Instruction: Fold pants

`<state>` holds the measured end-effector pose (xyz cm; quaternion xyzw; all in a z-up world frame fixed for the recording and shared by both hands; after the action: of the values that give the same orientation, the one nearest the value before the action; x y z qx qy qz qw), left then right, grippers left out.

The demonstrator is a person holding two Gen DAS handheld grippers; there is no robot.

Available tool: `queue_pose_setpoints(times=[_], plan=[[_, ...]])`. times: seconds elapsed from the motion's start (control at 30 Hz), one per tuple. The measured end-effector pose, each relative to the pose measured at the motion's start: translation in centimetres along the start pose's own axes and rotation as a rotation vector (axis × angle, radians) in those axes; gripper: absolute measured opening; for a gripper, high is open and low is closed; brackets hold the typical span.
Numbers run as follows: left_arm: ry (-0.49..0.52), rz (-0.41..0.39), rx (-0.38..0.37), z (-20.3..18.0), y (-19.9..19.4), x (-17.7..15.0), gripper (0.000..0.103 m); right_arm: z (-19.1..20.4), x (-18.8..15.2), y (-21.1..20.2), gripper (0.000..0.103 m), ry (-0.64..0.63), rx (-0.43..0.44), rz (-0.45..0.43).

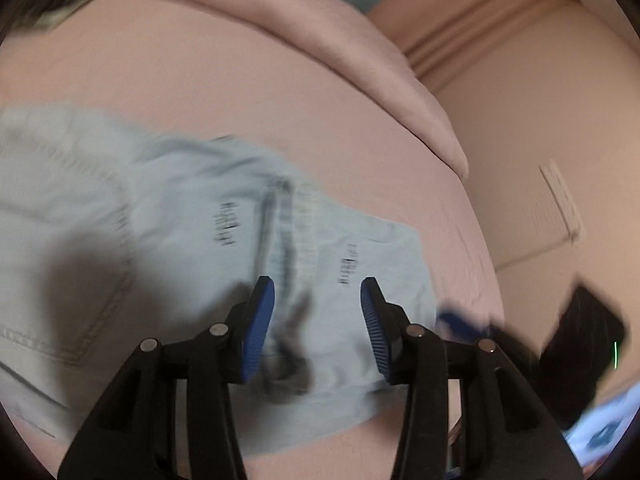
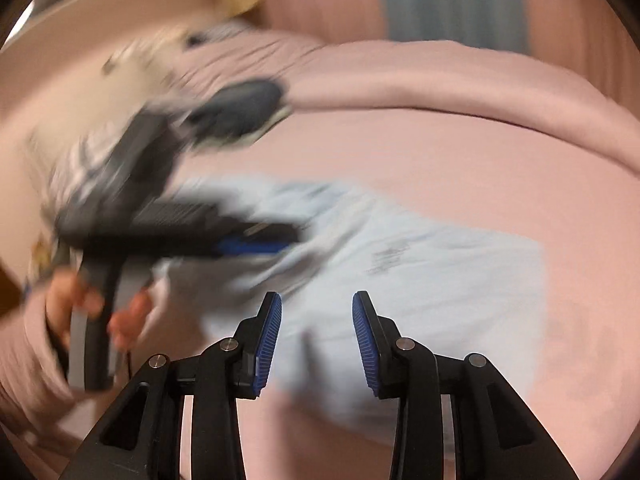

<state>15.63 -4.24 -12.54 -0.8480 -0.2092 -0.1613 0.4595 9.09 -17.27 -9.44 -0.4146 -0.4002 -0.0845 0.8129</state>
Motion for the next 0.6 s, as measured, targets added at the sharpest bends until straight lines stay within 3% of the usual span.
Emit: queue_pose_setpoints(times=[0.1, 0.13, 0.17, 0.3, 0.37, 0.5, 0.6], plan=[[0.142, 0.022, 0.004, -2.8, 1.1, -1.0, 0.044, -5.1, 1.8, -0.4, 0.037, 0.08, -0.164, 0.026], [0.183, 0.036, 0.006, -3.5, 1.7, -1.4, 0.042, -6.8, 2.2, -0.1, 0.031, 0.098, -0.202, 0.039], [0.221, 0.058, 0.005, -4.3, 2.5, -2.0, 0.042, -8.4, 2.9, 0.8, 0.022, 0.12, -0.213, 0.061], [0.277, 0.198, 0.044, -5.3, 6.8, -4.9, 0.041, -13.1, 3.3, 4.3, 0.015, 0.178, -0.283, 0.181], [0.28, 0.165, 0.041, -4.6, 6.9, -5.8, 0.04, -13.7, 2.9, 5.2, 0.013, 0.168, -0.278, 0.19], [0.218, 0.181, -0.009, -2.3, 5.3, -5.2, 0.04, -12.8, 2.6, 3.5, 0.013, 0.176, -0.293, 0.168], [0.178, 0.138, 0.035, -0.2, 4.0, -4.4, 0.04, -10.2, 0.8, 1.1, 0.013, 0.131, -0.24, 0.127]])
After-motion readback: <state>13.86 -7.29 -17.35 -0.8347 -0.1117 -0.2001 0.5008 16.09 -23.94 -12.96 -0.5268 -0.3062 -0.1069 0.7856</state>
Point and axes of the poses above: each gripper's, at about its wrist camera, not at the fingertips, and y roughly the way its jaws point, z to its left, x to its top, the point moved 1 cm from there along y, roughly the way its jaws point, and after that the axes turned 8 degrees about x, right-handed, at the moved point
